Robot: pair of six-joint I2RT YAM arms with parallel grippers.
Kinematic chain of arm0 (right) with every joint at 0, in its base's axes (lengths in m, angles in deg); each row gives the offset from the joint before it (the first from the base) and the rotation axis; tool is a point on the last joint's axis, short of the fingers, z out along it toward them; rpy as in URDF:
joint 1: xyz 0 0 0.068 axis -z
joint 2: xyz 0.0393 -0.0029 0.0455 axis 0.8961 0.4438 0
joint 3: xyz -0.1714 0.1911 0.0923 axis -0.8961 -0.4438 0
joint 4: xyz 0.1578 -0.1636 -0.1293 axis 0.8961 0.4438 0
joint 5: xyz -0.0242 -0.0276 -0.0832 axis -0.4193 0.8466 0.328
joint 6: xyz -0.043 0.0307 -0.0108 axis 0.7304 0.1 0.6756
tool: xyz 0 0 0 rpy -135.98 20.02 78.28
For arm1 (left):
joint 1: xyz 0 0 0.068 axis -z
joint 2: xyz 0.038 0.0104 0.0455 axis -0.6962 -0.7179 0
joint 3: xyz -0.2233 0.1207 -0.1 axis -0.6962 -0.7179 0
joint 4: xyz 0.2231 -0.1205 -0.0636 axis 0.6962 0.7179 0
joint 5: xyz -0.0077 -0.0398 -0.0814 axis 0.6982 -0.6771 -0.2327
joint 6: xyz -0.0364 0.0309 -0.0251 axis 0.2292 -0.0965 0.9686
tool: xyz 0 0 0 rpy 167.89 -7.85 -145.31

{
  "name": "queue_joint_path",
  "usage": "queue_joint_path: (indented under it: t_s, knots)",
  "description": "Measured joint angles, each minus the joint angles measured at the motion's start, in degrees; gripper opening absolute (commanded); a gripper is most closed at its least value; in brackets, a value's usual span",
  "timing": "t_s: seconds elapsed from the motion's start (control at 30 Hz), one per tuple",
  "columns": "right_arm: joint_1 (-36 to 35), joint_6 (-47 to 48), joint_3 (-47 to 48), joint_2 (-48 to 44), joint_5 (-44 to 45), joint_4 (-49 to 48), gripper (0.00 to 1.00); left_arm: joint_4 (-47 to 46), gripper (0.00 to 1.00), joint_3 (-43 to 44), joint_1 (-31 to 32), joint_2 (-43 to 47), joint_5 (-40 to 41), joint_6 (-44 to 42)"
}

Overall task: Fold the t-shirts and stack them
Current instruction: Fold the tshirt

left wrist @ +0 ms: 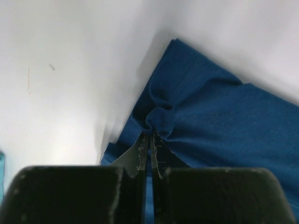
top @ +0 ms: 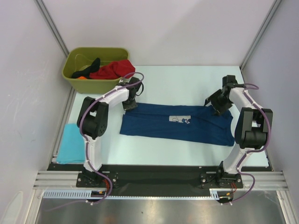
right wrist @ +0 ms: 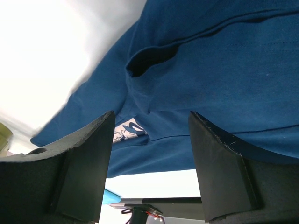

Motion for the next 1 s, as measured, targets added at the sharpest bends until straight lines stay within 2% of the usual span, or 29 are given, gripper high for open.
queue_joint_path:
  t_s: [0.27,0.6,0.9,1.0]
  knots:
    - [0.0,0.2,-0.5,0.0,0.0,-0.2,0.69,-0.5,0.01,-3.5,0.0,3.3,0.3,1.0]
    - [0.0,0.6,-1.0,0.0,0.0,-0.3,0.69,-0.8,0.01,-5.9,0.0,6.7,0.5,1.6]
    - [0.0,0.8,-1.0,0.4,0.6,-0.3,0.69,-1.0,0.19,-8.3,0.0,7.5,0.9,2.1]
    - [0.0,-0.6,-1.0,0.6,2.0,-0.1,0.69,-1.0,0.36,-9.3,0.0,7.8,1.2,1.9]
